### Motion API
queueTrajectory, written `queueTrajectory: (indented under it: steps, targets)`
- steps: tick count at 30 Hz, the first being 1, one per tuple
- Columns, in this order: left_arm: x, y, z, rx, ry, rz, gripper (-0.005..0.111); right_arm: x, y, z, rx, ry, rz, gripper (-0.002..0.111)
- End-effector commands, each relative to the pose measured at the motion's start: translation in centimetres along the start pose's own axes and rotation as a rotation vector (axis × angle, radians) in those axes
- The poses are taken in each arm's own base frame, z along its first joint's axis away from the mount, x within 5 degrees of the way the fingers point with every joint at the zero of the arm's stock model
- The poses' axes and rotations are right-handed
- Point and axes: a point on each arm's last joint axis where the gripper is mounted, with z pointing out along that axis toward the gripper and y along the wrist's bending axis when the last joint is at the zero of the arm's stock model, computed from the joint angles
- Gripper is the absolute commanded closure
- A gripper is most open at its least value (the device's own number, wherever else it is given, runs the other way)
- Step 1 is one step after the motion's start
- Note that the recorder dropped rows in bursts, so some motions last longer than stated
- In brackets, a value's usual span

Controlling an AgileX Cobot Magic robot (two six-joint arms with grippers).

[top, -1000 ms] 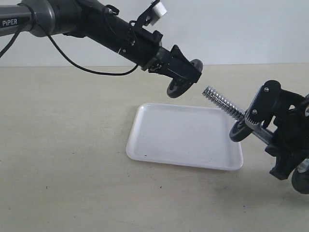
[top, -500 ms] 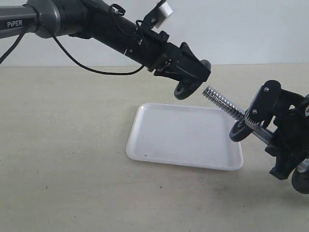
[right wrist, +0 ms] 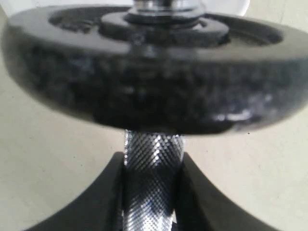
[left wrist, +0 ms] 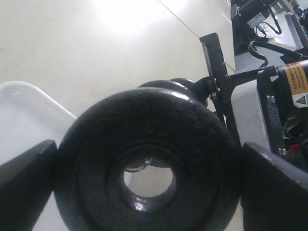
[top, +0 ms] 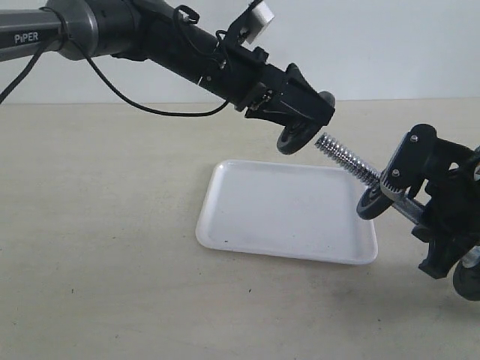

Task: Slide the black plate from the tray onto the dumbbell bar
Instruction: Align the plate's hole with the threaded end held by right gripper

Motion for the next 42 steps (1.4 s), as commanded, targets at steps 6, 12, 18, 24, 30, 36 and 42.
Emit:
queueTrajectory:
  steps: [6, 12, 18, 24, 30, 36, 42]
  targets:
    - [-1.0, -1.5, 0.6, 0.064, -0.054, 0.014, 0.102, -3.9, -3.7, -3.2, 0.375, -0.403, -0.001, 0.108]
    - [-0.4, -0.6, 1.2, 0.069, -0.045, -0.011, 0.102, -3.9, -3.7, -3.2, 0.374, -0.404, 0.003, 0.108]
    - [0.0, 0.0, 1.7, 0.086, -0.059, -0.023, 0.102, -3.9, -3.7, -3.2, 0.374, -0.404, 0.003, 0.108]
    - [-0.2, -0.1, 1.6, 0.096, -0.079, -0.002, 0.102, -3.8, -3.7, -3.2, 0.372, -0.403, 0.007, 0.108]
    - [-0.2, -0.1, 1.6, 0.097, -0.08, 0.001, 0.102, -3.8, -3.7, -3.1, 0.371, -0.402, 0.007, 0.108]
    - [-0.5, -0.3, 1.6, 0.112, -0.106, -0.002, 0.102, -3.8, -3.7, -3.1, 0.37, -0.402, 0.009, 0.108]
    - [-0.6, -0.3, 1.6, 0.118, -0.117, -0.001, 0.102, -3.8, -3.7, -3.1, 0.37, -0.402, 0.009, 0.108]
